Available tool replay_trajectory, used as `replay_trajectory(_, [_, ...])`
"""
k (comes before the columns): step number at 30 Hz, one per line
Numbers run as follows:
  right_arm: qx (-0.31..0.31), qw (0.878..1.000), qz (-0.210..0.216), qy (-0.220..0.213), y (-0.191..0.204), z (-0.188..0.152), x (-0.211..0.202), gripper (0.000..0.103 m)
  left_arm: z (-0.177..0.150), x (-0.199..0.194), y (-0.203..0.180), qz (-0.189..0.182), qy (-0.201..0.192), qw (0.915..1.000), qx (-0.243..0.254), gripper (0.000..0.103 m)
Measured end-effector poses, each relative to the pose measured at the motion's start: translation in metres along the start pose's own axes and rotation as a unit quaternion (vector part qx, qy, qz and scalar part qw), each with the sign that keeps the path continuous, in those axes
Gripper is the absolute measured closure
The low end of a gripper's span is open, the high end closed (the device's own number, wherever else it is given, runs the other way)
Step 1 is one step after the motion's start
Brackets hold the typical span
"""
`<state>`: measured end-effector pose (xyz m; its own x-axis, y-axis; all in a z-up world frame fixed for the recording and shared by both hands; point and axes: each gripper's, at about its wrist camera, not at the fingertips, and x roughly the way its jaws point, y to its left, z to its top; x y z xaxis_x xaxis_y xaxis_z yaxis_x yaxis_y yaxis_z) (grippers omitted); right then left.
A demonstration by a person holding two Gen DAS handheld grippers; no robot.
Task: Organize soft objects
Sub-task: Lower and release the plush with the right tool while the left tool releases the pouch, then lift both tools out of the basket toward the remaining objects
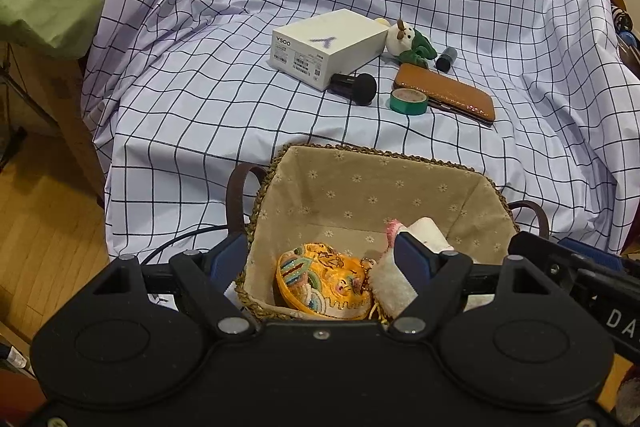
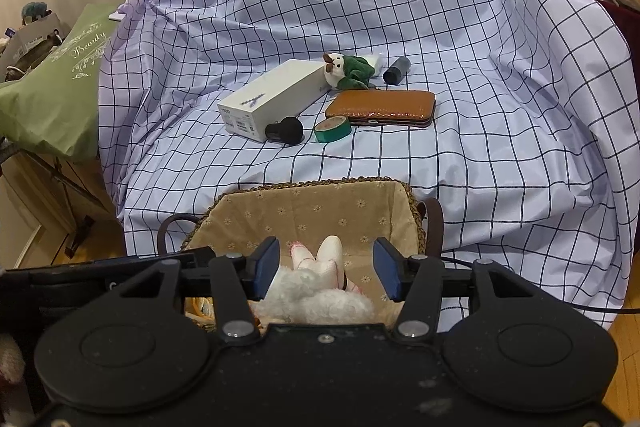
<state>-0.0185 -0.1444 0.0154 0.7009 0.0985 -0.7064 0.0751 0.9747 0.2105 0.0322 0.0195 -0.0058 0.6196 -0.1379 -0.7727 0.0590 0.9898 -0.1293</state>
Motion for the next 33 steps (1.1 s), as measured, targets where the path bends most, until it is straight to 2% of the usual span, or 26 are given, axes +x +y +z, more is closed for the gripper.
replay_trajectory(10, [-0.003, 1.0, -0.016, 0.005, -0.002, 0.011, 0.014, 0.05, 0.01, 0.009, -0.003, 0.009, 0.006, 0.9998, 0.014, 0.027])
replay_trajectory(21, [-0.002, 0.999, -0.033, 0.018, -0.008, 0.036, 0.04, 0.048, 0.024, 0.028, -0.004, 0.011, 0.032, 0.9991, 0.026, 0.027])
replay_trajectory(33, [-0.018, 0.998, -0.058, 0.025, -0.016, 0.087, 0.086, 0.048, 0.067, 0.059, -0.011, 0.002, 0.044, 0.9972, 0.06, 0.027])
